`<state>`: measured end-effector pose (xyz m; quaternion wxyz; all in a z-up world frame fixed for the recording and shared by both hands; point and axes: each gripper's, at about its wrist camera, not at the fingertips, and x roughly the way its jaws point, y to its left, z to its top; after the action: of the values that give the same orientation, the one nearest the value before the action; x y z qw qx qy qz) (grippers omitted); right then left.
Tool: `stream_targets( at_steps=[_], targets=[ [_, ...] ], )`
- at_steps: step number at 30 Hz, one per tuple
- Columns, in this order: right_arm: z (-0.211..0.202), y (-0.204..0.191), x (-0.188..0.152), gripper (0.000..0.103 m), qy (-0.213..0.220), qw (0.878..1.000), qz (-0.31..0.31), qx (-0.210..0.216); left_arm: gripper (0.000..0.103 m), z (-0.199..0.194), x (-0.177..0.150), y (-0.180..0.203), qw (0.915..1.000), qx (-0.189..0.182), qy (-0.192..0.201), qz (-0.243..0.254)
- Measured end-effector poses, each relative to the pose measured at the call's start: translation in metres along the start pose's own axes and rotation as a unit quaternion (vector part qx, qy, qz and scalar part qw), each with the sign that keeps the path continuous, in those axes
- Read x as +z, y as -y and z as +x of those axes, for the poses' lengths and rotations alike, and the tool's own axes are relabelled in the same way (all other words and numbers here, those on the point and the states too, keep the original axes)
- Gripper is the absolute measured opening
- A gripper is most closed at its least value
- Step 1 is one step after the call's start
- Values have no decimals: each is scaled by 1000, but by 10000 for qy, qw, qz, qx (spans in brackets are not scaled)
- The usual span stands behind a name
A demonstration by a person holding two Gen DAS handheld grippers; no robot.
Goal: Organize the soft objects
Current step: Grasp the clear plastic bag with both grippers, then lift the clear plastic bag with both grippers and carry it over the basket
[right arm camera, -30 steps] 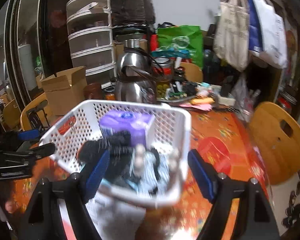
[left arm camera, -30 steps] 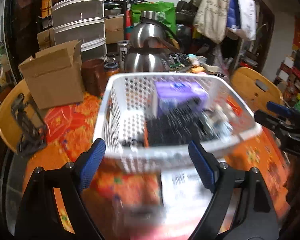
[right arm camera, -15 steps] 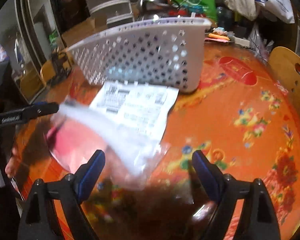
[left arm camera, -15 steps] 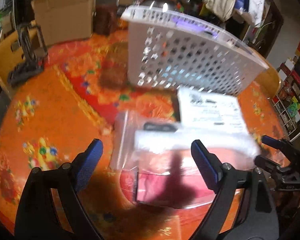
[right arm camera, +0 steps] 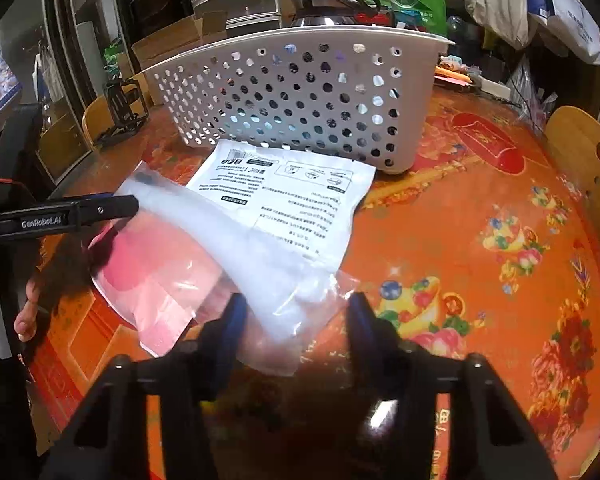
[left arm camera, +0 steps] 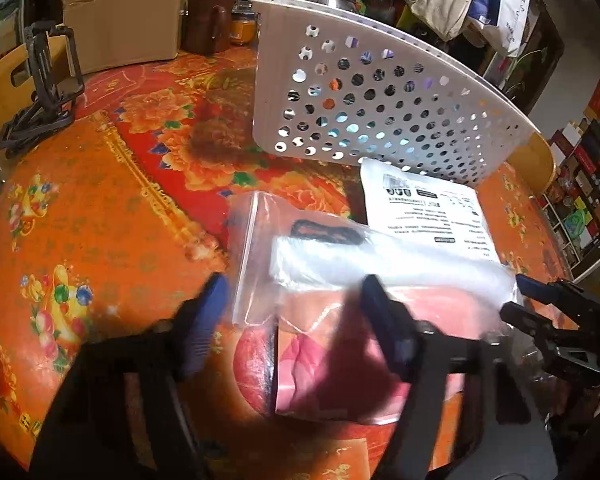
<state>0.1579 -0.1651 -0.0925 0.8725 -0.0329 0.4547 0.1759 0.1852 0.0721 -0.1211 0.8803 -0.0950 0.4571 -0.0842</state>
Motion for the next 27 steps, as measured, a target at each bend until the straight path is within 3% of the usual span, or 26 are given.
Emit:
stream_targets(
  at_steps=[3, 8, 11, 27],
  targets=[
    [0, -1, 0, 42, 2, 10000, -36, 31, 37, 0, 0, 0, 9998, -198, 4, 1],
    [0, -1, -1, 27, 17, 9998, 1, 204, 25, -5, -4, 6, 9998, -112, 158, 100],
    [-1, -2, -2, 25, 36, 9999, -5, 151, 17, -9, -7, 5, 9997, -71, 229, 94],
    [-29, -3, -4, 17, 565, 9983, -124, 55, 6, -37, -21, 22, 9961, -109, 744, 452]
  ],
)
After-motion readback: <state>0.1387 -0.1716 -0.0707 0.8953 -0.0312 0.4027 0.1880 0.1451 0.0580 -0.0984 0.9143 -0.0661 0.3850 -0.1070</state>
